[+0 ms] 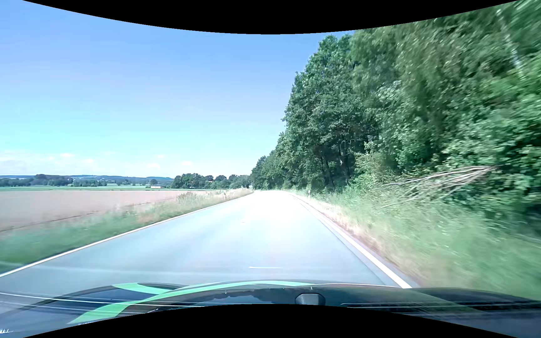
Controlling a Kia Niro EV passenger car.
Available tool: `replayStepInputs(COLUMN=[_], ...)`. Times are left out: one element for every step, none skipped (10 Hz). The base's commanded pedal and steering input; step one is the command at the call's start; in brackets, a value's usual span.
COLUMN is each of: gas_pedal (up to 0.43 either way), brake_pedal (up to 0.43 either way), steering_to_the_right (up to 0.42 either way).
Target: Follow the waypoints while adhering to traffic rules and regulations
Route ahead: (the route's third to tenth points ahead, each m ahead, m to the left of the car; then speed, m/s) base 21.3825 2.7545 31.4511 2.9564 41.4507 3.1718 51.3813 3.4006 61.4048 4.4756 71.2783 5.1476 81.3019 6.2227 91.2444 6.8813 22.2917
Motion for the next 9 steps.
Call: replayStepInputs(gas_pedal=[0.138,0.138,0.138,0.138,0.138,0.157,0.169,0.197,0.209], brake_pedal=[0.000,0.000,0.000,0.000,0.000,0.000,0.000,0.000,0.000], steering_to_the_right=[-0.007,-0.007,-0.007,-0.007,-0.007,-0.007,-0.007,-0.007,-0.007])
